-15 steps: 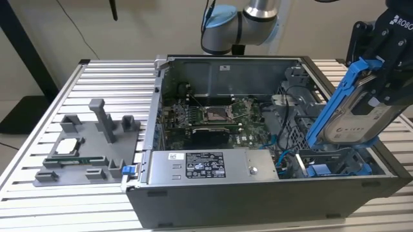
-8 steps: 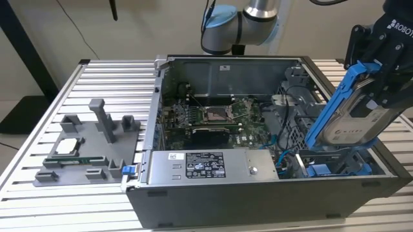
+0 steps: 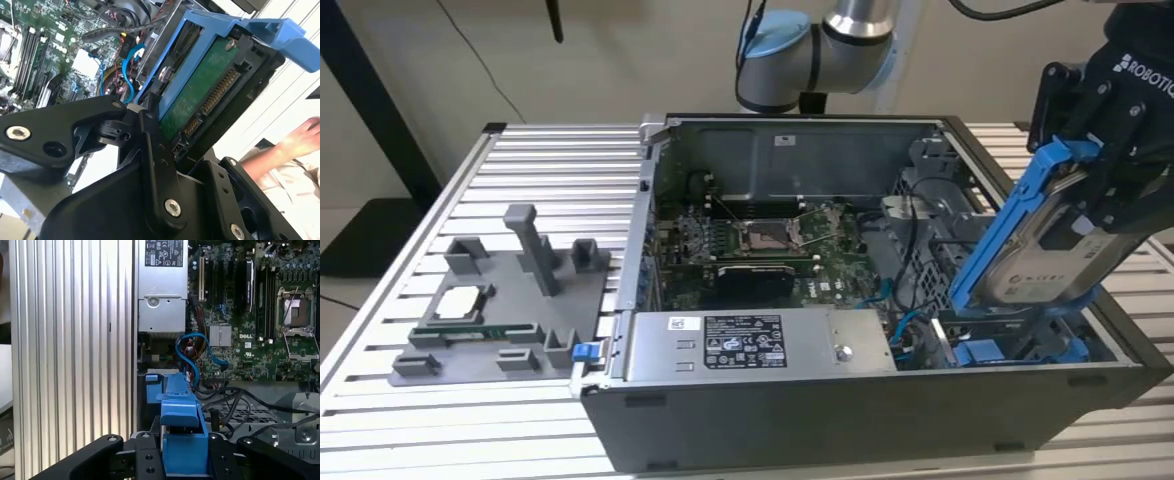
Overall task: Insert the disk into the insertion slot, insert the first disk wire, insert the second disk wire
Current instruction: 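Insert the disk into the insertion slot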
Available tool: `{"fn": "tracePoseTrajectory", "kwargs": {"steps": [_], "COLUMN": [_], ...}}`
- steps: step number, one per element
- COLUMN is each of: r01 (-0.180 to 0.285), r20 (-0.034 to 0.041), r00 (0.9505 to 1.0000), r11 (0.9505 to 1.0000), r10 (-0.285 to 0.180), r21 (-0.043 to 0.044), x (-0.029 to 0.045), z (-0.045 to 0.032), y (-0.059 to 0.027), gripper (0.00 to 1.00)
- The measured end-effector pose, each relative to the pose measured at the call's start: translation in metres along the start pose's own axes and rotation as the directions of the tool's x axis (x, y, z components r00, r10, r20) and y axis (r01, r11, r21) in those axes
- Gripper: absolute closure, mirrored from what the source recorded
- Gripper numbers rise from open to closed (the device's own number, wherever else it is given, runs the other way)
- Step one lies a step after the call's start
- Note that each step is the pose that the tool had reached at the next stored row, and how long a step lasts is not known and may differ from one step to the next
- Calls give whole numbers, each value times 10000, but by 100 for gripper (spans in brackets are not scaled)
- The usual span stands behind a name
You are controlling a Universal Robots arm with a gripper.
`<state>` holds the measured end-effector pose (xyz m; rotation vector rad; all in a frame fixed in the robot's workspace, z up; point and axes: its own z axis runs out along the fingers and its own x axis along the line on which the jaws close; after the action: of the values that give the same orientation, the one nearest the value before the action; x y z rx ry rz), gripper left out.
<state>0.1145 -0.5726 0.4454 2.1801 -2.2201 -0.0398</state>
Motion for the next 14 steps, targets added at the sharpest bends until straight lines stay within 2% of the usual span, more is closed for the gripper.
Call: {"fn": "tracePoseTrajectory", "kwargs": {"steps": [14], "r01": [-1], "r20": [0], "r00": [10000], "r11": [10000], "r10": [1], "r21": [0], "x": [7], "z": [229], "y": [-56], "gripper": [100]}}
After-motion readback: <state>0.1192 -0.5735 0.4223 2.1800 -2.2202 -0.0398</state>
